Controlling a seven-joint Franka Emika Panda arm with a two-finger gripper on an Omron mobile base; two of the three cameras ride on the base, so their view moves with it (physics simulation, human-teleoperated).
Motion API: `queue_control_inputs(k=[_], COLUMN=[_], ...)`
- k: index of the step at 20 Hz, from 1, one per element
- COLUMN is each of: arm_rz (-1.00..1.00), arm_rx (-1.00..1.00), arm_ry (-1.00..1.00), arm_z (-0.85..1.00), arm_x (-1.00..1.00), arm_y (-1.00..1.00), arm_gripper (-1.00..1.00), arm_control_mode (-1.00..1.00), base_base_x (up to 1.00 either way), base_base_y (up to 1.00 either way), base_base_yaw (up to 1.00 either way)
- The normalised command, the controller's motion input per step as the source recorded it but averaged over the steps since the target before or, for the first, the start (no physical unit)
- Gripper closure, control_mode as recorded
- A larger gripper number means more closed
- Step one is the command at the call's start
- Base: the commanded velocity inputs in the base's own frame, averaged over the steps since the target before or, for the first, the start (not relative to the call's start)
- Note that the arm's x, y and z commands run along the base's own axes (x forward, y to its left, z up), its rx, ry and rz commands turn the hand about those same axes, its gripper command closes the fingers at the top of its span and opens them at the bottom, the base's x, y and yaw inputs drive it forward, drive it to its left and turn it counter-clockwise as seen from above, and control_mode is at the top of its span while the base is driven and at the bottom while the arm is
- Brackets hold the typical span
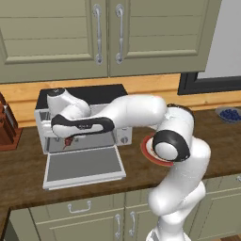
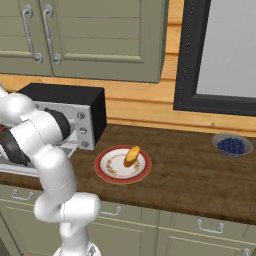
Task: Pick up the kebab skewer and baguette bread, and place them inside the toaster oven. Close the toaster oven door and start by setting the timer.
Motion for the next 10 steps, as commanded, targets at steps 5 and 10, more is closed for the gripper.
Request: queue_control_inputs(k=[5, 10], arm_rz=[-0.06, -0.07], arm_rx=[0.0, 0.0], arm_ry=[0.0, -0.02], arm_z=[0.12, 0.01], arm_x=[-0.94, -0.96], arm_y=[-0.96, -1.0], arm_gripper=[-1.0, -1.0], arm_control_mode=[-1.0, -1.0], base_base_x=[0.0, 0.0], base_base_y=[0.0, 0.0], base_base_yaw=[0.0, 0.0])
